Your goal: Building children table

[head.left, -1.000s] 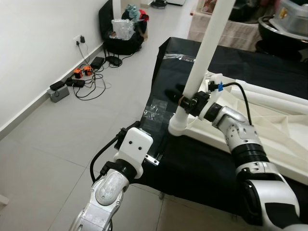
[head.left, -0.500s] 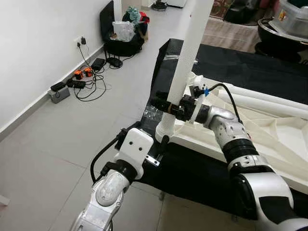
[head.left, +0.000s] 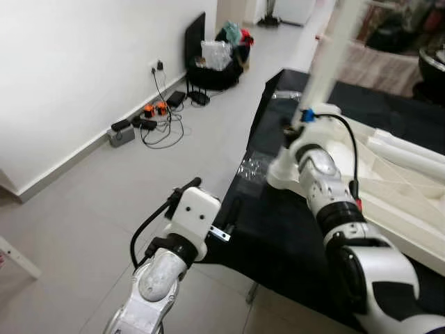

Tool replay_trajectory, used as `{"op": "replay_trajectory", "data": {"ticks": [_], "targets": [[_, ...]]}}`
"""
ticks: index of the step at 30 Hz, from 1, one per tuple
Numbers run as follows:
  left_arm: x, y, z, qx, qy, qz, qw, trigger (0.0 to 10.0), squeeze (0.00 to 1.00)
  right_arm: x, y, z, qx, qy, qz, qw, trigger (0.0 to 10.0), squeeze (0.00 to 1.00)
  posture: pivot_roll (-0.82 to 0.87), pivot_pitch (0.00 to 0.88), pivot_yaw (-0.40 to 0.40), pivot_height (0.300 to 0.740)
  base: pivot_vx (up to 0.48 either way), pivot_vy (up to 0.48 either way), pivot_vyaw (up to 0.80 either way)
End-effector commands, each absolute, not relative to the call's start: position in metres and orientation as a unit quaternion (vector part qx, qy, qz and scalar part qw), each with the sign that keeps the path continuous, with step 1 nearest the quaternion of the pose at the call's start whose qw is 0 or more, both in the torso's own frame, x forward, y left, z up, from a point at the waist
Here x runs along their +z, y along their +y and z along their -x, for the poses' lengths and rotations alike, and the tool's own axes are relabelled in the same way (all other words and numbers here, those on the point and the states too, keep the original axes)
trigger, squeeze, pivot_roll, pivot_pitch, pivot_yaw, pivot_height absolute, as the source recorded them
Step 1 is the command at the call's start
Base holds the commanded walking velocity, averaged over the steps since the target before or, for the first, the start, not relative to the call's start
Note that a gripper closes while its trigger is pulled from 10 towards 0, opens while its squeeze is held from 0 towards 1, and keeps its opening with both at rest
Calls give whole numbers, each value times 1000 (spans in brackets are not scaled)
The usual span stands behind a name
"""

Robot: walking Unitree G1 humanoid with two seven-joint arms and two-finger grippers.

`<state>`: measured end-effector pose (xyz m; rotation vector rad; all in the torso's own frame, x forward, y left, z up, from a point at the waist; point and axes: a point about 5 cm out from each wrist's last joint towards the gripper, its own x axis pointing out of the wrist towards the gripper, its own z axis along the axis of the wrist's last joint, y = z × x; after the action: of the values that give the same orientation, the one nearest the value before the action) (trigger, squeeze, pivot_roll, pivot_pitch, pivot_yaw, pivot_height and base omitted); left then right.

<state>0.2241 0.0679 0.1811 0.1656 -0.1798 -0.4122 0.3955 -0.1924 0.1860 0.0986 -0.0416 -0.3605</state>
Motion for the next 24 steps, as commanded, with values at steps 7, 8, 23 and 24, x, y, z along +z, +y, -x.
{"op": "replay_trajectory", "data": {"ticks": [7, 8, 23, 24], "targets": [[180, 66, -225, -208, -87, -87, 970, 10000, 0, 160, -178, -384, -223, 53, -51, 972, 10000, 0, 83, 69, -116, 740, 0, 0, 0], [180, 66, -225, -208, -87, -87, 970, 10000, 0, 160, -178, -384, -223, 53, -51, 972, 10000, 0, 83, 69, -116, 740, 0, 0, 0], [179, 65, -224, -211, -84, -84, 970, 10000, 0, 193, -152, -402, 44, -15, -80, 996, 10000, 0, 75, 73, -117, 740, 0, 0, 0], [179, 65, -224, -211, -84, -84, 970, 10000, 0, 193, -152, -402, 44, -15, -80, 996, 10000, 0, 75, 73, -117, 740, 0, 0, 0]]}}
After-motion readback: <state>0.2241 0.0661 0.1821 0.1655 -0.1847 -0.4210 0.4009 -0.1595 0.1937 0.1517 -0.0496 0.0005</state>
